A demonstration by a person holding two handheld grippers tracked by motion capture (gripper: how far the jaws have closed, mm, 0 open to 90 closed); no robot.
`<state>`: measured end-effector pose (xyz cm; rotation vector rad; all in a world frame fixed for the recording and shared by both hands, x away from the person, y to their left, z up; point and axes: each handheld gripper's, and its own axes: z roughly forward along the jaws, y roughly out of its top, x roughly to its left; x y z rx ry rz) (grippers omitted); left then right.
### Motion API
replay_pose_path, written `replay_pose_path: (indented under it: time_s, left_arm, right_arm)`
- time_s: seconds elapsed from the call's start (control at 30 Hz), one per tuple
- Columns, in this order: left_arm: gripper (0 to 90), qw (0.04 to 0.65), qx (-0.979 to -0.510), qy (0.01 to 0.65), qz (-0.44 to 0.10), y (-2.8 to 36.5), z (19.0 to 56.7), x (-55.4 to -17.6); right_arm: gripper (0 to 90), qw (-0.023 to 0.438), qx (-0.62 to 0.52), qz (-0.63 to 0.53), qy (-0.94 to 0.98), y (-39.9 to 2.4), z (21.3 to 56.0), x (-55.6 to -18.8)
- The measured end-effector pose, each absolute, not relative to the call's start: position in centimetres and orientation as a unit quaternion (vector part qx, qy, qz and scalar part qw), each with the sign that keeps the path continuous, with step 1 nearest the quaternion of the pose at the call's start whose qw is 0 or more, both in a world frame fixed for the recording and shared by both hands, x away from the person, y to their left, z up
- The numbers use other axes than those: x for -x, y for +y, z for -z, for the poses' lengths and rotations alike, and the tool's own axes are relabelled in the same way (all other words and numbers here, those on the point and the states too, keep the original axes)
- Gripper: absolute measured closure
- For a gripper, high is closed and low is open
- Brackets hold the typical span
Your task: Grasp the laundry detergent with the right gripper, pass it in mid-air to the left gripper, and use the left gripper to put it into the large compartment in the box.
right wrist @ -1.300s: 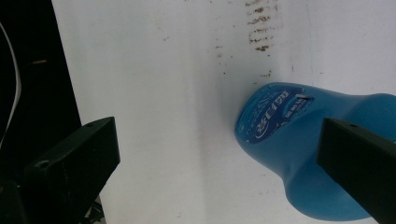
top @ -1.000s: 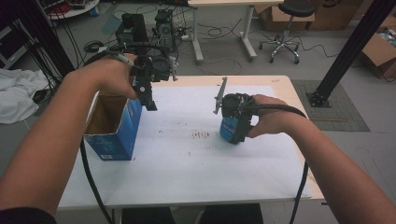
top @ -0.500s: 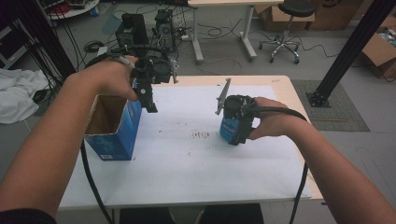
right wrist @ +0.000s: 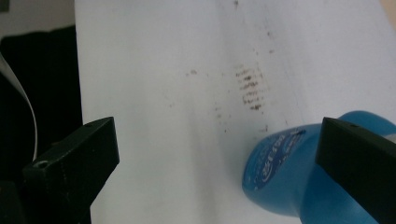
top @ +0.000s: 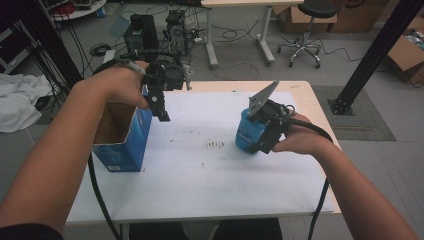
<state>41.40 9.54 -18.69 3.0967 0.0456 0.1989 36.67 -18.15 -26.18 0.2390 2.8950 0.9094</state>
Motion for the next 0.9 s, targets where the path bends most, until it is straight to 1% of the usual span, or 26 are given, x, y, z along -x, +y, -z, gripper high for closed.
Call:
replay_pose_path:
  time_s: [0.23,0.67,0.9]
  left_arm:
    - [0.1,0.021,-0.998,0.014,-0.065,9.8,18.7,-41.2]
    - [0.1,0.028,-0.997,0.007,-0.07,10.0,18.4,-40.7]
    - [0.1,0.03,-0.997,0.005,-0.073,10.2,18.3,-40.3]
  right_arm:
    - [0.0,0.07,-0.1,-0.375,0.919,-20.3,26.3,-35.5]
    - [0.0,0.106,-0.167,-0.407,0.892,-25.1,27.8,-34.2]
    - [0.0,0.122,-0.204,-0.414,0.879,-27.1,29.3,-34.2]
